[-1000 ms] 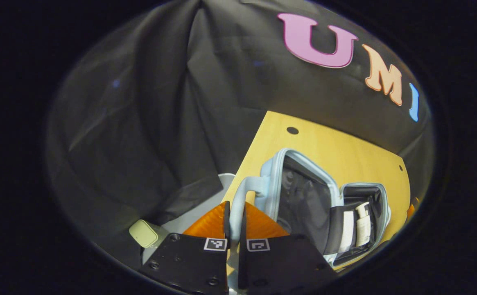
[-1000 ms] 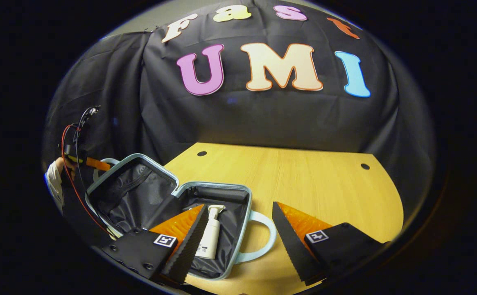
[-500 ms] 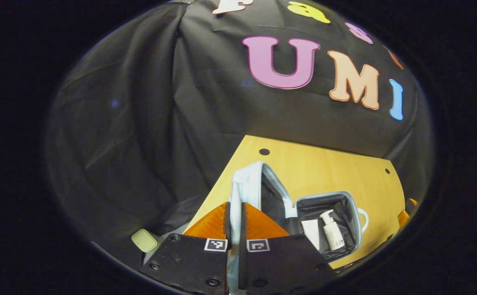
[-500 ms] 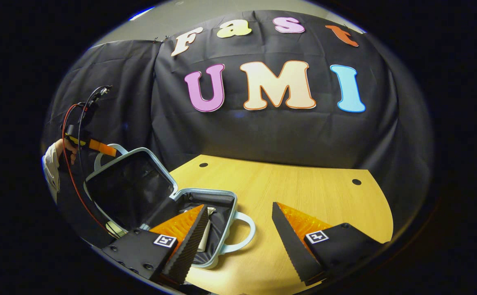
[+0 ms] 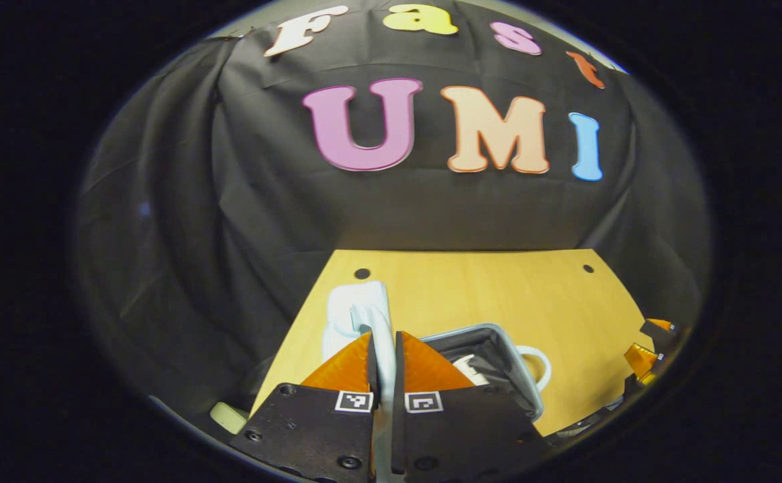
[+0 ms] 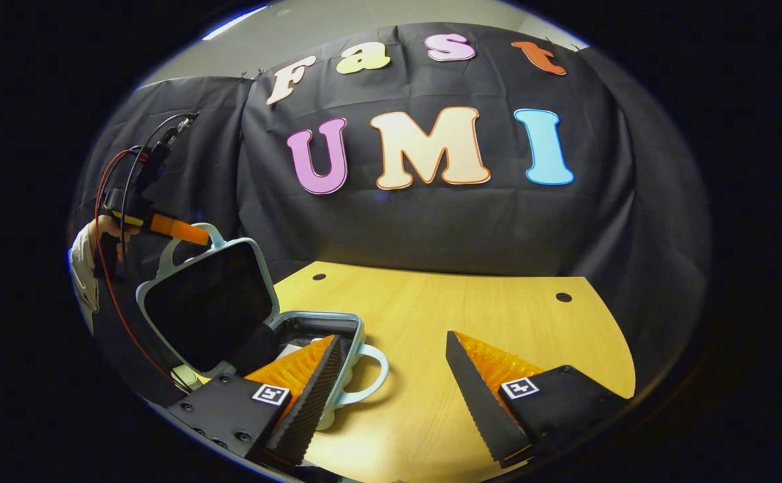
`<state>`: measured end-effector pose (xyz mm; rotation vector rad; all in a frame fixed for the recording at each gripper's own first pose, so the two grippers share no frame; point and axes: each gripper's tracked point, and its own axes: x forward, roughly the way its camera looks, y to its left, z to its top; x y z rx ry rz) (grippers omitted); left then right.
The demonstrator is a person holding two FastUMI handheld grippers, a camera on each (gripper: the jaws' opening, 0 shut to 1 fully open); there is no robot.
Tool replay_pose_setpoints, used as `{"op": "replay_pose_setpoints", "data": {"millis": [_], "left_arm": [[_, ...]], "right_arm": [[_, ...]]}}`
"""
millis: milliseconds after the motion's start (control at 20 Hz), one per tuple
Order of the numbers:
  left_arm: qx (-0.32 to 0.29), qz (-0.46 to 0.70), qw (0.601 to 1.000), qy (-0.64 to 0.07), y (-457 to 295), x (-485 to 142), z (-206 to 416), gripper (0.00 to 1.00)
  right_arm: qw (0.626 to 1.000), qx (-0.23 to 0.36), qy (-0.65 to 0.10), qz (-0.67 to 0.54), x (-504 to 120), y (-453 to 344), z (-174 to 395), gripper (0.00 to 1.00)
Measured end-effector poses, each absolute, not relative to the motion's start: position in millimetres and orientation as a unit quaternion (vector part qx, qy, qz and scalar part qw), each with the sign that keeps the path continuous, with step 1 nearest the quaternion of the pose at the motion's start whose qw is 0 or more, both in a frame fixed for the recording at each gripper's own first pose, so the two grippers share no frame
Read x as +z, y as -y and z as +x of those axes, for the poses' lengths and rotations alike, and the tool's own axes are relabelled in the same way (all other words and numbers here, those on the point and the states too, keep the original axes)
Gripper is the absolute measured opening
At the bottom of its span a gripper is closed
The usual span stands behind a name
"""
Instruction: First open the suitcase, pack the skin care products into it, and then close the suitcase.
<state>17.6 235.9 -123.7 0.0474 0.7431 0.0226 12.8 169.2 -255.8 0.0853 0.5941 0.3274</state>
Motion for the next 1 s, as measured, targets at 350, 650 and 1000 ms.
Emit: {"op": "replay_pose_setpoints", "data": {"millis": [350, 650, 1000], "left_arm": [[-0.053, 0.005, 0.93, -0.364, -159, -142, 31, 0.03], [-0.103, -0.001, 0.92, -0.378, -107, -174, 28, 0.03], [-0.14, 0.003, 0.896, -0.422, -64, -220, 9, 0.05]], "right_arm": [[0.946, 0.133, -0.292, 0.043, -251, -135, 4, 0.98], [0.947, 0.119, -0.295, 0.041, -249, -118, -2, 0.98], [0.946, 0.105, -0.304, 0.034, -252, -98, -7, 0.98]]}}
